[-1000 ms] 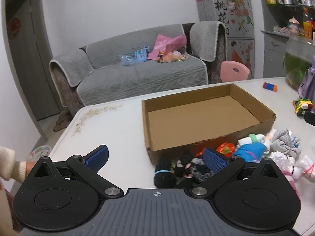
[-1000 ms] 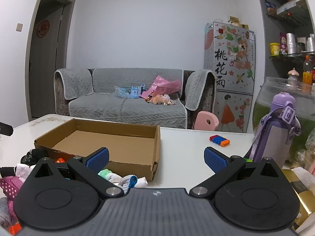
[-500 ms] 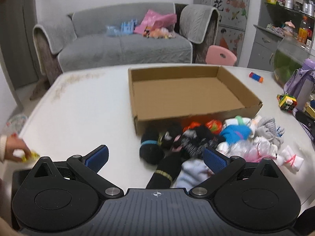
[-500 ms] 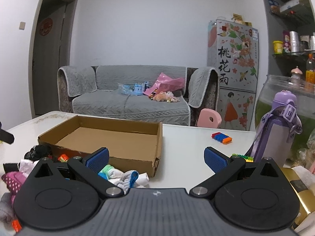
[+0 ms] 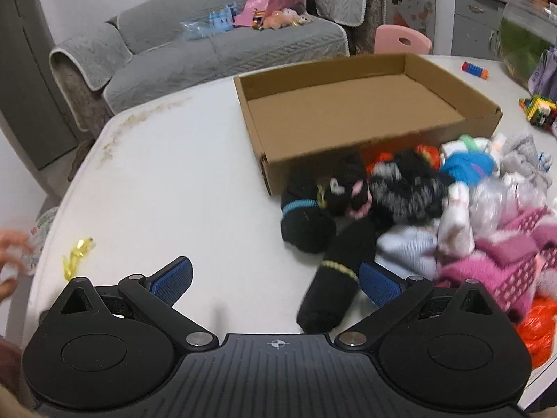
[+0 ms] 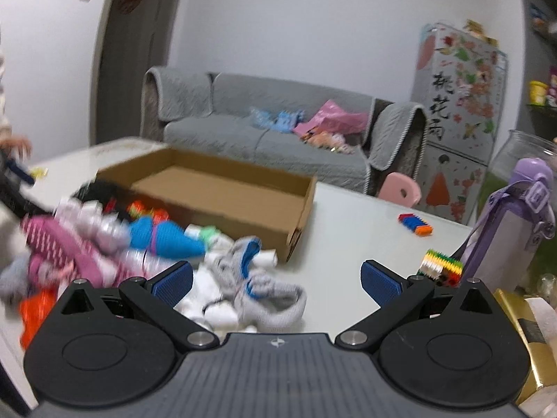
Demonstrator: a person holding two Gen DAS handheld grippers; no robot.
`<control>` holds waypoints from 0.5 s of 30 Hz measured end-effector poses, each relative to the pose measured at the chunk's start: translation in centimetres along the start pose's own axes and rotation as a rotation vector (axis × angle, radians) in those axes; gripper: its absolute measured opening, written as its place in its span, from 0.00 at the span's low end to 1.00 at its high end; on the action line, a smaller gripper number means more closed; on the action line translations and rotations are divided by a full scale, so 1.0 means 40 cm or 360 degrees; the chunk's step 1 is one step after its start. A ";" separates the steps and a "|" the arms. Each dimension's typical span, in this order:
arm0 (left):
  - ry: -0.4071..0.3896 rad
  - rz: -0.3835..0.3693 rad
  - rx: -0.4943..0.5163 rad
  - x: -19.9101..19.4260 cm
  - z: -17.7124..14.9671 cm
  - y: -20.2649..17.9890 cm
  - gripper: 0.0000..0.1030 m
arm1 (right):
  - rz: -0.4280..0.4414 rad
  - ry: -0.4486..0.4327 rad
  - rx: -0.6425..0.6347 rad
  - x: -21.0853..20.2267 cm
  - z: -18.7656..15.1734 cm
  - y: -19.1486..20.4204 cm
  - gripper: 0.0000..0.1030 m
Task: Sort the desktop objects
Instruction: 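Move both grippers over the sock pile beside the cardboard box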
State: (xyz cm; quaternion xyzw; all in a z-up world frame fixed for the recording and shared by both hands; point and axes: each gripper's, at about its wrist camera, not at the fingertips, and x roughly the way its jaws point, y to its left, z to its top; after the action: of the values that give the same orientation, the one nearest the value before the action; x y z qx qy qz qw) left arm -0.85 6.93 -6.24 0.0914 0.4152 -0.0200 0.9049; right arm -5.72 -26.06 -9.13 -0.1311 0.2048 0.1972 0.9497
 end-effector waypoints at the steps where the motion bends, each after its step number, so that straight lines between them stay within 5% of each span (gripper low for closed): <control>1: -0.0009 -0.0054 -0.0049 -0.023 0.017 0.013 0.99 | 0.0012 0.0015 -0.0020 0.003 -0.002 0.004 1.00; 4: -0.0134 -0.0080 -0.0036 -0.136 0.069 0.017 0.99 | 0.0020 0.0019 -0.0058 0.003 -0.004 0.011 1.00; 12: -0.0363 0.0185 0.0432 -0.501 0.233 -0.142 0.99 | 0.0056 -0.0008 0.0009 0.004 0.016 0.008 1.00; 15: -0.0424 0.0195 0.0561 -0.577 0.295 -0.218 0.99 | 0.0073 -0.0001 0.0008 0.004 0.018 0.013 1.00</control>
State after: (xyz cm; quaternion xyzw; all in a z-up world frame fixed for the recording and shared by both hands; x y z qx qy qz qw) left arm -8.12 -4.71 17.42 0.2698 0.2758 -0.0492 0.9213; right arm -5.58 -25.29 -8.65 -0.1238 0.2080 0.2185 0.9453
